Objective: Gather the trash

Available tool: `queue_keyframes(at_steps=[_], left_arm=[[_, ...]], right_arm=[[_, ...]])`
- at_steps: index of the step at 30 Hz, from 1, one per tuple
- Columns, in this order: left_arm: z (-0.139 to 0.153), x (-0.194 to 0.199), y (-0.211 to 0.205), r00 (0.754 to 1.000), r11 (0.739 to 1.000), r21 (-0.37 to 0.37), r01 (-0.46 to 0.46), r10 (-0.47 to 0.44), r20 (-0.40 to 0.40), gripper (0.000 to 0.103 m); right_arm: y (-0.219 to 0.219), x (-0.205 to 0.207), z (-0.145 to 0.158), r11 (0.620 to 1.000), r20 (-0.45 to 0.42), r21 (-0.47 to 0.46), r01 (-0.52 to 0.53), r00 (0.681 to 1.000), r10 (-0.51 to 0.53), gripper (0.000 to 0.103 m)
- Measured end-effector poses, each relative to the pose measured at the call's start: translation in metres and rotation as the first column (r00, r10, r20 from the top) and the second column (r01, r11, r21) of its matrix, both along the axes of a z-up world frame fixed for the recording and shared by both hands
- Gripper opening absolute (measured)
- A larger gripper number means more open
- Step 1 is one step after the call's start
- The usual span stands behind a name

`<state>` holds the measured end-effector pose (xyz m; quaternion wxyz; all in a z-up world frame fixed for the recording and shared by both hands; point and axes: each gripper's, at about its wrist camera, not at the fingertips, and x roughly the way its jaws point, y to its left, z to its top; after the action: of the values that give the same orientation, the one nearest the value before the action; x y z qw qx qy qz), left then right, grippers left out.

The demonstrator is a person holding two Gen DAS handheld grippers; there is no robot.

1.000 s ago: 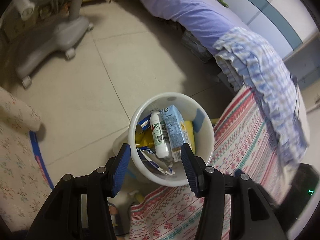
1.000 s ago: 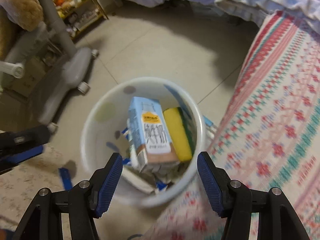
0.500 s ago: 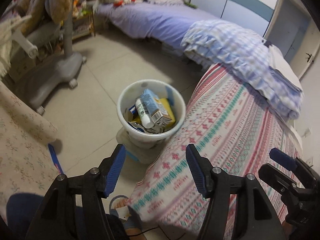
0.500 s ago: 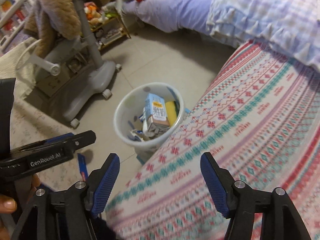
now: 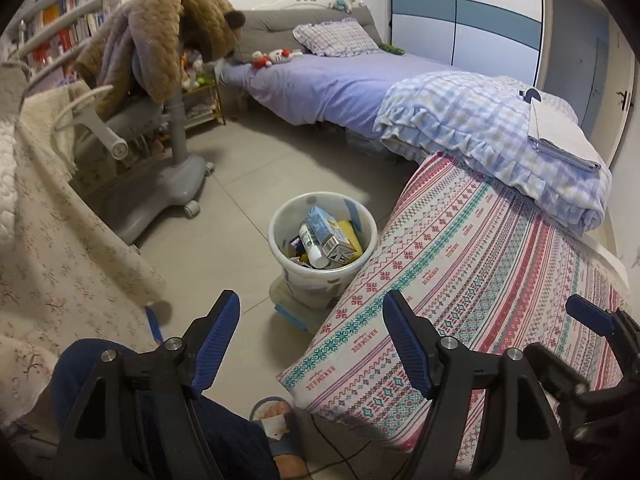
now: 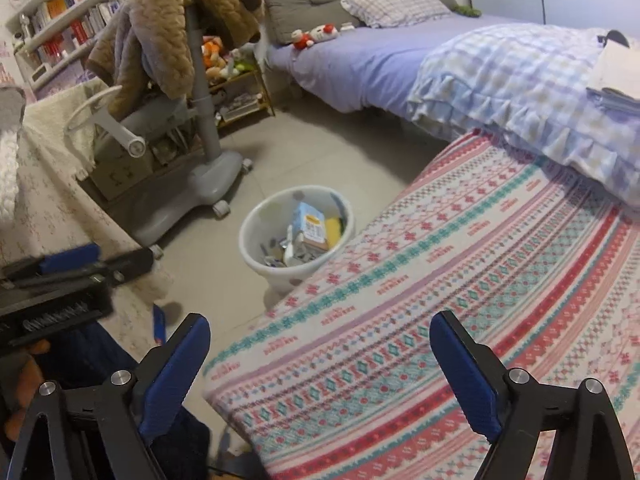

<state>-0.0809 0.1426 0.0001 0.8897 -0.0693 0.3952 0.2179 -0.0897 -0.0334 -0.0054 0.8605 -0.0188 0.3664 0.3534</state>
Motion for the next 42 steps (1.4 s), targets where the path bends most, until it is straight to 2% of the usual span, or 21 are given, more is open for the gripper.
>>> queue_keyframes(at_steps=[4, 8, 14, 23, 42], left_arm=[[0.003, 0.002, -0.015, 1.000, 1.000, 0.016, 0.012, -0.012, -0.016, 0.077], [0.008, 0.003, -0.027, 1.000, 0.999, 0.035, 0.015, -0.014, -0.024, 0.077], [0.012, 0.008, -0.045, 0.999, 0.998, 0.057, 0.029, -0.027, -0.034, 0.077], [0.011, 0.010, -0.068, 0.996, 0.994, 0.084, 0.071, -0.066, -0.057, 0.077], [0.011, 0.004, -0.064, 0.996, 0.996, 0.072, 0.059, -0.055, -0.064, 0.078]], right_arm=[[-0.004, -0.007, -0.005, 0.999, 0.054, -0.052, -0.005, 0.999, 0.008, 0.094], [-0.011, -0.009, -0.004, 0.999, 0.077, -0.049, -0.004, 0.997, 0.008, 0.094], [-0.021, -0.005, 0.003, 1.000, 0.069, -0.016, 0.007, 0.998, -0.006, 0.097], [-0.036, -0.003, 0.004, 0.999, 0.073, -0.019, 0.046, 0.996, -0.045, 0.097], [-0.029, -0.005, 0.001, 0.999, 0.061, -0.029, 0.025, 0.998, -0.023, 0.097]])
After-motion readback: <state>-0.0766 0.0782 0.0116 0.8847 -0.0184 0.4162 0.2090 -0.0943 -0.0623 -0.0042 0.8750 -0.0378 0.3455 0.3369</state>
